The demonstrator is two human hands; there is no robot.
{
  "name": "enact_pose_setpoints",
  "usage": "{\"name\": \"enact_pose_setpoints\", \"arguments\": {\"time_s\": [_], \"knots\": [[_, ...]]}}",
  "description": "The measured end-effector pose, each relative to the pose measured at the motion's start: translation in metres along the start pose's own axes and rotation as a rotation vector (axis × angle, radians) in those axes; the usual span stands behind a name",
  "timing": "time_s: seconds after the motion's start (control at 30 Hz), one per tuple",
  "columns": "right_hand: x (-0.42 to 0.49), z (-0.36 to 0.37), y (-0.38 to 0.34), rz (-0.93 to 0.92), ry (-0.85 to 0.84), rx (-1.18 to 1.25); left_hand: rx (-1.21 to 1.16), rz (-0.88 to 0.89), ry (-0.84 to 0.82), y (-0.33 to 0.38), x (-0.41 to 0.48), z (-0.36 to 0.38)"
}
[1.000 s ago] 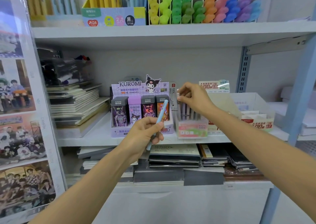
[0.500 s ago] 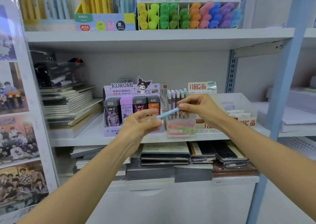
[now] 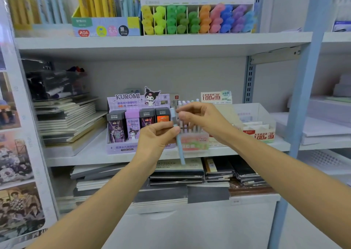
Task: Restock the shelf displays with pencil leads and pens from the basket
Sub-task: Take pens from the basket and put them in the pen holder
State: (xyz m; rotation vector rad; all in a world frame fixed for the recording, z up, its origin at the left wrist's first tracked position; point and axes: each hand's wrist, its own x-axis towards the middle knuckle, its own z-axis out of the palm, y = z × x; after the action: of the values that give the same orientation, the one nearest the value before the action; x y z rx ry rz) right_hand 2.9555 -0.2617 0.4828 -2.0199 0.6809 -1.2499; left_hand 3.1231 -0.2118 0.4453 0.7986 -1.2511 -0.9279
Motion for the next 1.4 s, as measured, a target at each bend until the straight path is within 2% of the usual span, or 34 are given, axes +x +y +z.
{"name": "enact_pose_setpoints", "arguments": {"time_s": [0.2,0.33,0.4,0.5,0.6,0.77,0.97,1.17,1.3,1.4], "knots": [[0.014,-0.003,-0.006,0.004,0.005,0.003,0.162,0.097,0.051,-0.003,0.009,0.007],[0.024,-0.027,-0.012,0.021,0.112,0.073,0.535,0.283,0.043,-0.013,0.014,-0.004],[0.031,-0.04,-0.014,0.011,0.195,0.077,0.77,0.384,-0.011,-0.02,0.014,-0.01],[0.041,-0.054,-0.012,-0.016,0.315,0.037,1.083,0.474,-0.177,-0.03,0.013,-0.014],[0.046,-0.053,0.003,0.0,0.345,-0.06,1.252,0.5,-0.261,-0.038,0.01,-0.015],[0.048,-0.037,0.03,-0.013,0.325,-0.177,1.343,0.545,-0.276,-0.043,0.012,-0.02],[0.05,-0.042,0.034,-0.031,0.202,-0.348,1.376,0.59,-0.29,-0.045,0.015,-0.022],[0.053,-0.039,0.037,-0.022,0.222,-0.362,1.387,0.61,-0.256,-0.043,0.016,-0.02],[0.056,-0.037,0.038,0.011,0.066,-0.464,1.375,0.612,-0.263,-0.044,0.016,-0.02],[0.054,-0.04,0.04,0.03,0.117,-0.364,1.358,0.612,-0.259,-0.044,0.015,-0.019]]}}
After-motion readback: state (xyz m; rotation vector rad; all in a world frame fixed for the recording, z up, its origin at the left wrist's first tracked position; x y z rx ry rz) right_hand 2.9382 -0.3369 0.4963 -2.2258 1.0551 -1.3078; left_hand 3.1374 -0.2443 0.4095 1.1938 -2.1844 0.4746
